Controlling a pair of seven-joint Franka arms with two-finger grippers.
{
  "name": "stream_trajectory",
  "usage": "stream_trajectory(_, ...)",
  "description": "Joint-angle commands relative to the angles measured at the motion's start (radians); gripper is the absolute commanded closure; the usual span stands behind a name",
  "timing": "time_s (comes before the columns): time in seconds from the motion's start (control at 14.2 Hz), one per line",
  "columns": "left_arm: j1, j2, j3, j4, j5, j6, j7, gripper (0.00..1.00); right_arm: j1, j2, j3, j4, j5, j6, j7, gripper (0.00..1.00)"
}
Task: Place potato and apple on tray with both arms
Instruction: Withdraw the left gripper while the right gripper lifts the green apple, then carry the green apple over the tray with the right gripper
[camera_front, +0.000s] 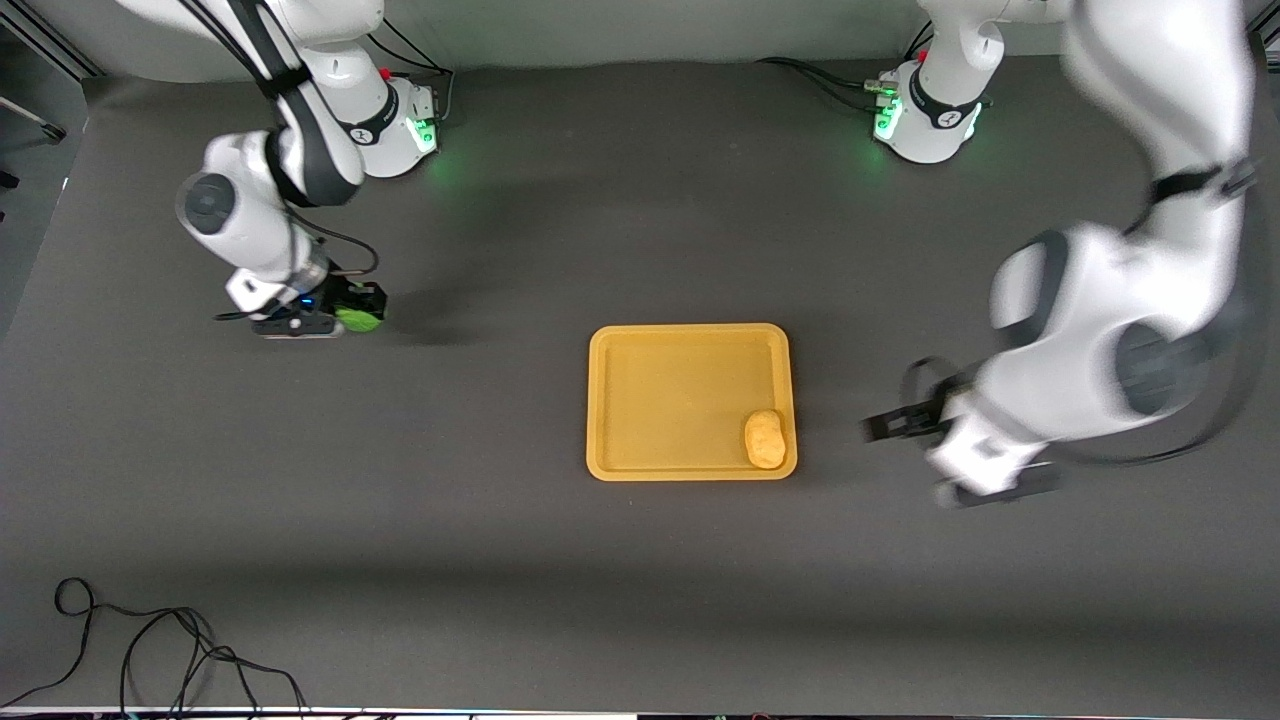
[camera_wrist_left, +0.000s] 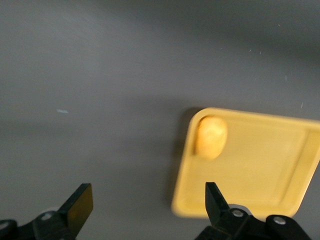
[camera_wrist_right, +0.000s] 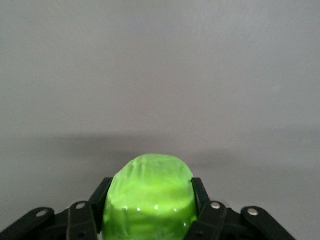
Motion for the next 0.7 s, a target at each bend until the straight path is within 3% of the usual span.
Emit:
stream_trajectory(0.0,0.082,-0.137,-0.005,-0.059,0.054,-0.093,0.188,0.0,0.008,-0.051,-0.016,0.281,0.011,-0.351,0.012,0.59)
stream_trajectory(0.14,0.09,-0.239,-0.005,-0.159,0.15,-0.085,0.237,0.0,0.008,-0.034,-0.016,0.435,0.011,-0.47,0.014,0.59)
stream_trajectory(0.28,0.137,-0.355,-0.005,-0.285,0.168,-0.01,0.315,0.0,0.012,0.003,-0.006,0.526,0.011,-0.48,0.018,0.59)
stream_trajectory(0.42,0.191,-0.472,-0.004,-0.434,0.168,0.11,0.444,0.0,0.015,0.122,0.032,0.677,0.013,-0.481,0.049,0.59)
stream_trajectory(0.63,0.217,-0.501,-0.005,-0.505,0.158,0.153,0.463,0.0,0.03,0.338,0.147,0.944,0.011,-0.498,0.188,0.59)
